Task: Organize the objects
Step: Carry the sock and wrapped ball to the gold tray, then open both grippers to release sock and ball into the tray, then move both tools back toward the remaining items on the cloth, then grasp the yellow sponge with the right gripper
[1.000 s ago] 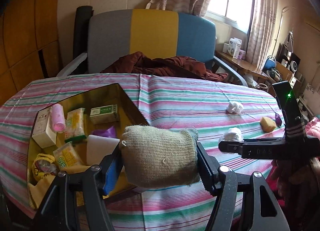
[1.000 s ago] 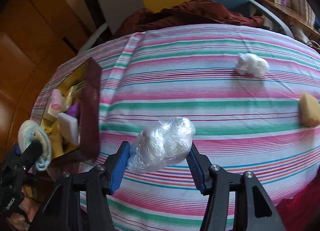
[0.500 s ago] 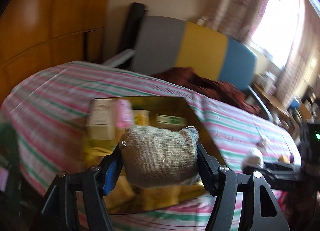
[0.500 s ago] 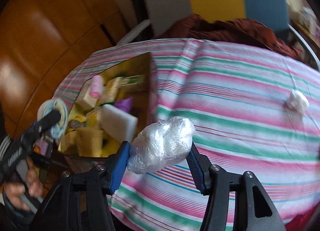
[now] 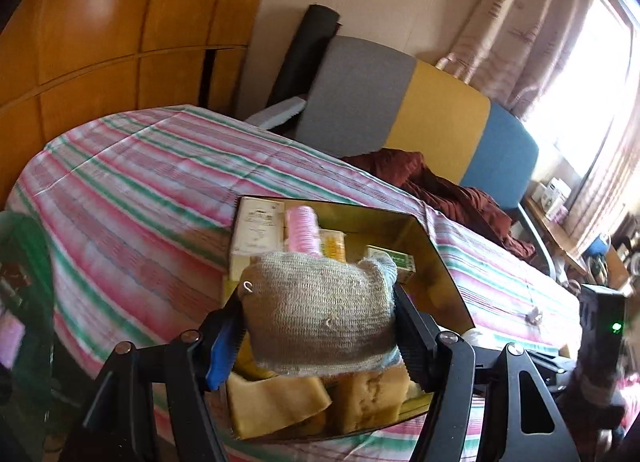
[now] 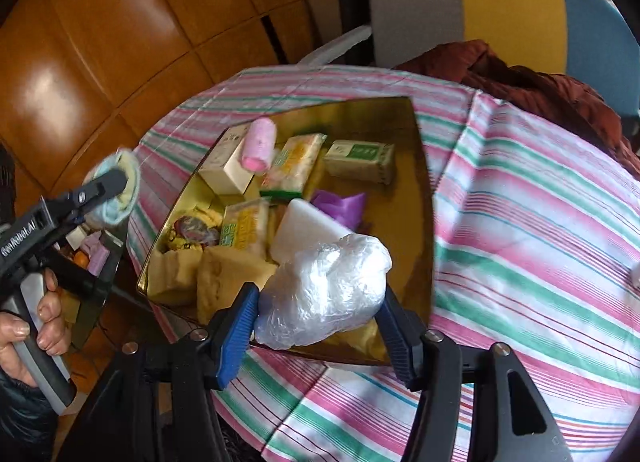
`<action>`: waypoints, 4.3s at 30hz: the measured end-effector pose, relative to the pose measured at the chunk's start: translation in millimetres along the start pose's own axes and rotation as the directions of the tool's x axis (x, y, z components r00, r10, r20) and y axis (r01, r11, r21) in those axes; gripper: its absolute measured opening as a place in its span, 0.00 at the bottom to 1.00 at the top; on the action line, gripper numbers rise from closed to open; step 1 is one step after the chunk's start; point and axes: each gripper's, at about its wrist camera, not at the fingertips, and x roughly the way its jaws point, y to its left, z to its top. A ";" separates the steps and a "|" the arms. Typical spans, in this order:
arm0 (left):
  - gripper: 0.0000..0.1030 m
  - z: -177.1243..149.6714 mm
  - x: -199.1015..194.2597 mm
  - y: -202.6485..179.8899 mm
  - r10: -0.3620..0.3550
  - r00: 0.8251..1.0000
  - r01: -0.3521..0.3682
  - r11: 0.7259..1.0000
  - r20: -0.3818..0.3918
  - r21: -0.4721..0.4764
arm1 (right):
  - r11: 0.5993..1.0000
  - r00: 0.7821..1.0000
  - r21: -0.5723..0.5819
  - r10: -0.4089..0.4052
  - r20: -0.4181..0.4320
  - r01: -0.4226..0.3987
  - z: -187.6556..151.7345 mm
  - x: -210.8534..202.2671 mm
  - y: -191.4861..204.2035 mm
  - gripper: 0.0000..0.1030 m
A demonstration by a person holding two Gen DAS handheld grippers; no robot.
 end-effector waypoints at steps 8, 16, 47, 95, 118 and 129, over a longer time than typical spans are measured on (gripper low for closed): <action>0.69 1.8 53.0 -33.9 0.005 0.998 0.001 0.996 -0.066 0.090 | 1.000 0.999 0.010 -0.026 -0.041 0.026 -7.4 14.3 -3.3 0.74; 0.85 -18.4 66.4 -35.8 -0.035 0.990 0.049 0.993 -0.139 0.105 | 0.999 0.999 0.042 -0.013 -0.035 0.015 -12.0 9.8 -7.8 0.75; 0.89 -30.2 -0.2 -42.0 0.118 0.993 -0.115 0.982 -0.010 0.153 | 0.996 0.995 0.041 -0.085 0.043 0.084 -18.9 -13.4 11.9 0.79; 0.89 -59.7 4.8 -143.5 0.015 0.998 0.012 0.911 -0.063 0.413 | 0.854 0.933 0.415 -0.360 0.032 0.315 -58.5 -83.0 -142.1 0.80; 0.90 -77.4 36.1 -230.4 -0.115 0.980 0.184 0.819 -0.160 0.543 | 0.530 0.819 0.708 -0.562 -0.118 0.466 -113.6 -184.2 -319.2 0.80; 0.90 -83.7 63.1 -274.3 -0.149 0.960 0.261 0.784 -0.237 0.563 | 0.345 0.777 0.801 -0.591 -0.219 0.489 -151.4 -204.6 -401.0 0.83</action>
